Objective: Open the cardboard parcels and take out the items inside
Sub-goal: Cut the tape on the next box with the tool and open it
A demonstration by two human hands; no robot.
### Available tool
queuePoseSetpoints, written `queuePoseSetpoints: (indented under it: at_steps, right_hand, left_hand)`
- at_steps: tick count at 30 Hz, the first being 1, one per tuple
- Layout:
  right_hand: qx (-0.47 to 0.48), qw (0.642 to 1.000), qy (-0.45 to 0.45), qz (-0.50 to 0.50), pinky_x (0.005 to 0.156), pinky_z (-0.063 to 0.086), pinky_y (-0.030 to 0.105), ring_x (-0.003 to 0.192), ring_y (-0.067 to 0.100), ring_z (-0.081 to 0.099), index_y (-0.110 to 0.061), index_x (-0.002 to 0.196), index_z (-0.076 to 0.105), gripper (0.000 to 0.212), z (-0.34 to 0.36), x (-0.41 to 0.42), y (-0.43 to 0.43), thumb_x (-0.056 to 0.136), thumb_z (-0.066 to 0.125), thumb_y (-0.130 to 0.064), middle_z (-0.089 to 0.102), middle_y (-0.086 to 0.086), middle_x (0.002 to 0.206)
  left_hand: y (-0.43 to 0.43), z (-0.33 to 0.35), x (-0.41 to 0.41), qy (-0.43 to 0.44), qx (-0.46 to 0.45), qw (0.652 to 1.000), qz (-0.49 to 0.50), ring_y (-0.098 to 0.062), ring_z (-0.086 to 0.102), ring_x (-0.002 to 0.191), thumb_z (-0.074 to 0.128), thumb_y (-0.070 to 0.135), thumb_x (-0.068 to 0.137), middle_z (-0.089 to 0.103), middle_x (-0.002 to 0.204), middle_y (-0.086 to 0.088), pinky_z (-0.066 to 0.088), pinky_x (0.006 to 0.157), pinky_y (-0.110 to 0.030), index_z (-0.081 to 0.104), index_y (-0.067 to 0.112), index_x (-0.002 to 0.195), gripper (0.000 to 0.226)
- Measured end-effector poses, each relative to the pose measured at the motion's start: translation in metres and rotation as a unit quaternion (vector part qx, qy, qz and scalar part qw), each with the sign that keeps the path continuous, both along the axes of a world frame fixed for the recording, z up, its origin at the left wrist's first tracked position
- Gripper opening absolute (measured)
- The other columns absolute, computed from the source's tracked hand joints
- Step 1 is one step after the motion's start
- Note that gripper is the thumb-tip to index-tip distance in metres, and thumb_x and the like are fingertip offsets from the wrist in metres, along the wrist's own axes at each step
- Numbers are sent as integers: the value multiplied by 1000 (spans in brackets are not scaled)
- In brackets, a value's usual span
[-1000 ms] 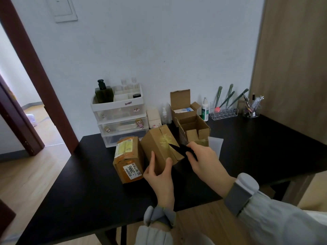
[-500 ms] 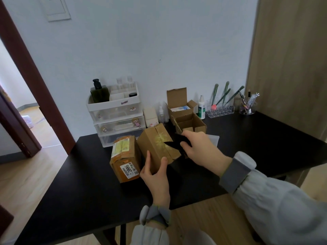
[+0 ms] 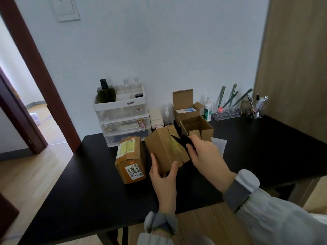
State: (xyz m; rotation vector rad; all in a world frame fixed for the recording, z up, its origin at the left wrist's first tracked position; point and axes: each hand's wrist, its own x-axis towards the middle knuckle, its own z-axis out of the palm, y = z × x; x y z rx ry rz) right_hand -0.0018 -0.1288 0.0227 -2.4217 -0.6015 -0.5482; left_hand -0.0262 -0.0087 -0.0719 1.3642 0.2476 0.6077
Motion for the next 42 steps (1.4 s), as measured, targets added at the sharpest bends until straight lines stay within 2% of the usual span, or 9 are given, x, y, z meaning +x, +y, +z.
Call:
queuePoseSetpoints:
  at_steps: [3, 6, 13, 18, 22, 25, 30, 35, 42]
  right_hand:
    - [-47, 997, -31, -50, 73, 54, 30, 84, 18, 65, -17, 114, 54, 23, 6, 1, 0, 98, 42, -29, 68, 3, 95]
    - [-55, 993, -64, -88, 65, 45, 26, 81, 18, 57, -18, 113, 57, 26, 12, 2, -1, 97, 42, -31, 63, 5, 92]
    - [24, 999, 21, -39, 68, 54, 30, 80, 16, 64, -17, 114, 58, 23, 17, 9, -5, 96, 47, -27, 68, 2, 96]
    - [37, 997, 64, -18, 76, 54, 44, 85, 24, 65, -15, 109, 61, 20, 26, 12, -10, 96, 49, -24, 64, -1, 86]
    - [-28, 997, 64, -30, 80, 54, 50, 89, 29, 63, -17, 109, 61, 20, 41, 14, -13, 95, 49, -25, 65, 3, 91]
    - [-91, 994, 40, -53, 77, 55, 48, 87, 32, 62, -15, 106, 61, 21, 52, 17, -12, 94, 47, -26, 65, 10, 95]
    - [-177, 983, 46, -31, 77, 56, 45, 84, 29, 63, -12, 105, 64, 21, 72, 24, -7, 93, 48, -19, 65, 11, 95]
    - [-160, 984, 78, -6, 75, 54, 40, 88, 32, 63, -7, 98, 61, 16, 65, 23, -1, 92, 50, -17, 65, 13, 95]
    - [-107, 989, 99, -4, 82, 49, 31, 98, 28, 62, -10, 113, 55, 20, 29, 5, 3, 96, 46, -17, 66, 11, 108]
  left_hand:
    - [0, 0, 1, 2, 6, 1000, -2, -2, 24, 124, 77, 30, 76, 24, 131, 20, 28, 97, -25, 14, 46, 146, 95]
    - [-1, 0, 1, -1, -3, 1000, -1, -1, 22, 125, 78, 30, 75, 24, 131, 21, 29, 97, -25, 15, 45, 146, 96]
    - [1, -1, 0, -3, -18, 1000, -5, 0, 28, 122, 75, 30, 78, 27, 131, 24, 30, 95, -22, 22, 50, 142, 85]
    - [0, 2, -2, -8, -13, 1000, -18, 27, 38, 99, 71, 26, 81, 31, 119, 35, 37, 78, -5, 37, 63, 121, 65]
    - [-3, 8, -8, -5, 13, 1000, -20, -3, 37, 121, 73, 25, 79, 31, 135, 13, 33, 91, -19, 41, 70, 113, 65]
    - [-5, 13, -11, -3, 34, 999, -23, -14, 33, 128, 74, 23, 78, 27, 138, 9, 35, 99, -28, 43, 76, 108, 68]
    - [-7, 16, -16, 10, 66, 997, -29, -16, 28, 132, 75, 22, 75, 24, 138, 11, 34, 108, -41, 47, 74, 107, 68]
    - [-8, 19, -17, 5, 31, 999, -16, -17, 31, 132, 77, 26, 75, 26, 138, 9, 34, 109, -41, 48, 72, 106, 63]
    - [-7, 16, -15, -2, 36, 999, -14, -15, 32, 128, 75, 26, 77, 26, 134, 11, 33, 102, -31, 45, 68, 110, 62]
